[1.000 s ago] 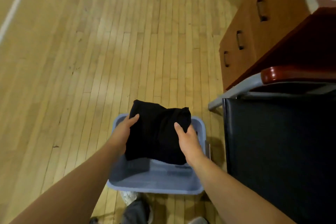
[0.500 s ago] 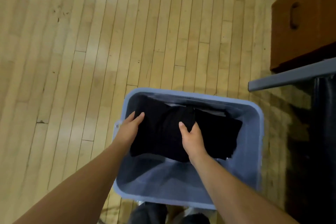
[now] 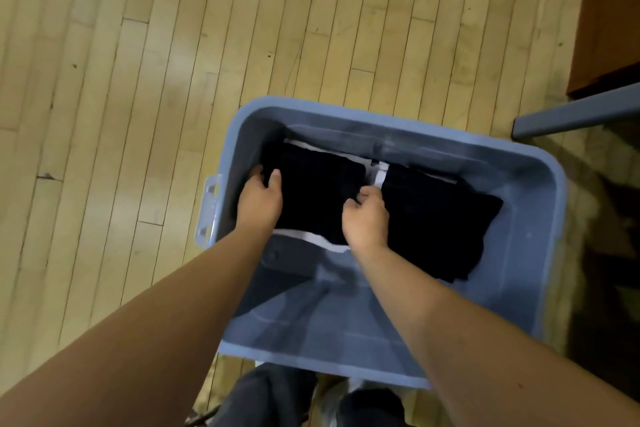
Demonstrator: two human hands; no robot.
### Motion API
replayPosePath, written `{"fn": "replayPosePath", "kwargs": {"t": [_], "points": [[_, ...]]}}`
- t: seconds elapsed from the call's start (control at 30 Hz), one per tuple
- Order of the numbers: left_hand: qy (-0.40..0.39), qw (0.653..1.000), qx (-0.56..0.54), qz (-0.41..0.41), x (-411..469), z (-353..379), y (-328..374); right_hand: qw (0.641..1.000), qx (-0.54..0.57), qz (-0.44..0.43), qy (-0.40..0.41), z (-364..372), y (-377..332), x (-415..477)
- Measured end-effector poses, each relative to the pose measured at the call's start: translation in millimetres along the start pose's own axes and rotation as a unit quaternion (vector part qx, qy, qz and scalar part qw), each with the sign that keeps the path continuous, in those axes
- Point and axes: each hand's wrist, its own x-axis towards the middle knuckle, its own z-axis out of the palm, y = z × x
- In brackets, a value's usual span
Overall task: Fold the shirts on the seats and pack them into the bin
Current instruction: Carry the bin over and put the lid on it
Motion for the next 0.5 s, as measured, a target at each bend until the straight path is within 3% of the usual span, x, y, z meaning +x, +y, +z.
{"fn": "replayPosePath", "kwargs": {"t": [0.1,0.2,0.27,0.4,0.43,0.5], "points": [[0.009,1.0,-0.003,-0.014,-24.3,-8.7,-5.5,0.984,-0.116,-0.131,0.024,-15.5,-6.2,-13.1],[0.024,0.999,0.011,-0.031,-65.1,-23.8,-13.7,0.933,-0.212,-0.287,0.048,-41.5,-28.2,-19.5],[0.026,0.999,0.031,-0.036,-92.6,-33.2,-21.5,0.891,-0.278,-0.347,0.094,-56.9,-45.1,-11.2],[0.161,0.967,0.187,0.059,-131.1,-43.9,-39.9,0.854,-0.397,-0.324,0.086,-78.2,-73.2,18.6],[0.191,0.957,0.212,0.051,-132.5,-44.8,-44.4,0.852,-0.42,-0.304,0.07,-81.9,-76.4,28.3],[0.169,0.963,0.205,-0.04,-126.9,-48.6,-45.4,0.845,-0.455,-0.28,0.043,-89.3,-81.0,42.5]]}}
